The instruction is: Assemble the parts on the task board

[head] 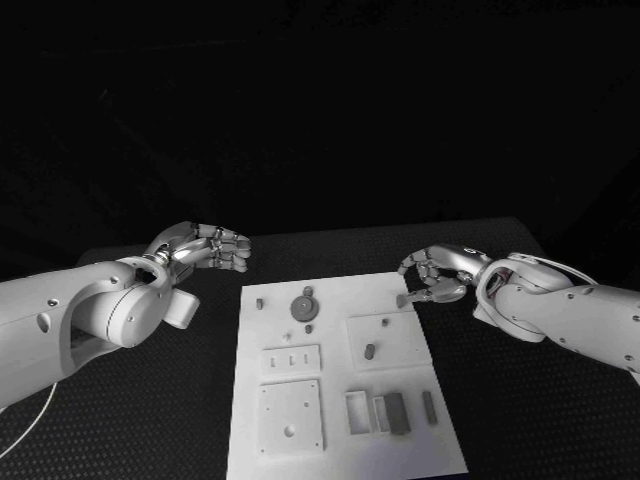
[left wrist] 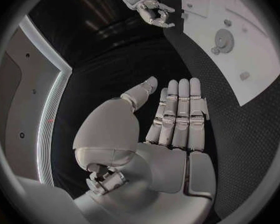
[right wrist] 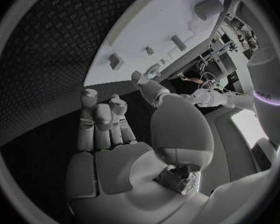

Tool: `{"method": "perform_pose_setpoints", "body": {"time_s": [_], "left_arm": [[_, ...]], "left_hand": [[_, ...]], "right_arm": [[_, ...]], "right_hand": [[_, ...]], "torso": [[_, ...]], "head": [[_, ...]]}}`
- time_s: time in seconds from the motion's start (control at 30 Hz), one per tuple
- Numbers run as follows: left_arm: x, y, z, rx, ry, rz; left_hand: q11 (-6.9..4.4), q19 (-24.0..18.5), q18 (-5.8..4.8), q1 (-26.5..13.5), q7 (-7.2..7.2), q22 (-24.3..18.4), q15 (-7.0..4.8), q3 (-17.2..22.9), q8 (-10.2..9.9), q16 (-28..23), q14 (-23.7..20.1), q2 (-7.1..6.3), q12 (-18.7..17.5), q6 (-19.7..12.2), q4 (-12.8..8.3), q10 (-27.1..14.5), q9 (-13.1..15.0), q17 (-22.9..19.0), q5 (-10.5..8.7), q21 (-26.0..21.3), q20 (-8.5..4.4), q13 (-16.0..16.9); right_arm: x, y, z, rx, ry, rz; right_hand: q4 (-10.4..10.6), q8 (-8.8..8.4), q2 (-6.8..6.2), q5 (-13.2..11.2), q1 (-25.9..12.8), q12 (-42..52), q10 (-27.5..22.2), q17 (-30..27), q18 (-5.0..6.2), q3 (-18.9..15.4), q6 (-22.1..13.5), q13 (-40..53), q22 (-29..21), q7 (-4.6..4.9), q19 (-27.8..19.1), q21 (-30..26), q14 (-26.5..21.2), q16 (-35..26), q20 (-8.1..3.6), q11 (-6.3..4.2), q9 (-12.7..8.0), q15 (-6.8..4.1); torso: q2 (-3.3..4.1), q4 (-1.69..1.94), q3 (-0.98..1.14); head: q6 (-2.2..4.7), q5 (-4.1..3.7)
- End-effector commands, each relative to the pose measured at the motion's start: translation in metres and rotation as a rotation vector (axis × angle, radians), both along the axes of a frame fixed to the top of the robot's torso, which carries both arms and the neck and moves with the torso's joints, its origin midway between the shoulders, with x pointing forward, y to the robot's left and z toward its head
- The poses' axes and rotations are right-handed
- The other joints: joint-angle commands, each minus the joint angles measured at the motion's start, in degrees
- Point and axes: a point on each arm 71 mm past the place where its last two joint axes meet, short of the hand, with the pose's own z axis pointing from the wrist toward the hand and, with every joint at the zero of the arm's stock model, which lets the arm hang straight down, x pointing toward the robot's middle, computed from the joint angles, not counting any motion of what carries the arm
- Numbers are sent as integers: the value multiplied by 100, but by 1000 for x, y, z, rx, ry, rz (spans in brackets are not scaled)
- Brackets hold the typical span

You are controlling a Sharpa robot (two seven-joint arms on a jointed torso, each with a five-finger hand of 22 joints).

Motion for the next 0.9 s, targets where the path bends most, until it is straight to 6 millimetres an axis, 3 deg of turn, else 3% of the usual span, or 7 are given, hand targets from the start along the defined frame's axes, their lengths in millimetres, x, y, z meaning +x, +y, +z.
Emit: {"method": "perform_pose_setpoints", "body": {"time_s": [0.03, 0.2, 0.6, 0.7, 0.9], "left_arm": [[0, -2, 1, -8, -10, -18], [0, -3, 1, -7, -11, -18], [0, -2, 1, -6, -10, -15], [0, -3, 1, -7, -10, -17], [0, -1, 1, -6, -10, -14]], "left_hand": [[1, -39, 13, -6, 3, 7, 14, -3, -15, -13, -37, -32, -30, -39, -12, -19, 9, 7, 3, -19, 1, 10], [1, -40, 14, -7, 4, 8, 15, -3, -15, -15, -38, -31, -32, -39, -11, -19, 10, 9, 3, -20, 2, 11], [2, -42, 16, -8, 4, 10, 16, -3, -16, -20, -38, -29, -35, -40, -10, -20, 11, 14, 3, -22, 4, 14], [2, -42, 16, -8, 4, 10, 16, -3, -17, -21, -38, -28, -36, -41, -9, -20, 12, 15, 3, -23, 4, 15], [2, -42, 17, -7, 4, 11, 16, -2, -17, -23, -38, -24, -37, -41, -8, -20, 12, 16, 3, -23, 4, 16]], "right_arm": [[0, 1, -7, -13, 4, -19], [0, -1, -16, -19, 14, -36], [0, 2, -24, -26, 31, -32], [-2, 4, -28, -32, 39, -23], [-2, 6, -33, -38, 42, -19]], "right_hand": [[35, 8, -44, 22, 0, 16, -236, -5, 173, -1, 242, -6, 67, 230, 3, -37, -31, -31, 32, 194, -8, 7], [56, 9, -45, 22, -8, 19, -237, -5, 173, 2, 243, -7, 68, 230, 2, -39, -33, -31, 31, 194, -8, 8], [98, 54, -5, 22, 21, 43, -221, -3, 173, 26, 314, -10, 78, 209, 19, -30, -21, -12, 17, 175, 8, -7], [88, 138, 88, 23, 74, 64, -195, -2, 173, 31, 457, -17, 89, 156, 30, -17, -7, 4, 3, 126, 43, -50], [21, 300, 263, 23, 116, 83, -131, -3, 173, -10, 764, -39, 101, 31, 54, 15, 32, 31, -23, 9, 105, -155]], "torso": [[4, 11, -6], [1, 24, -15], [-6, 1, -21], [-7, 5, -24], [-10, 10, -22]], "head": [[-16, 32], [-39, 32], [-76, 57], [-52, 108], [-68, 100]]}}
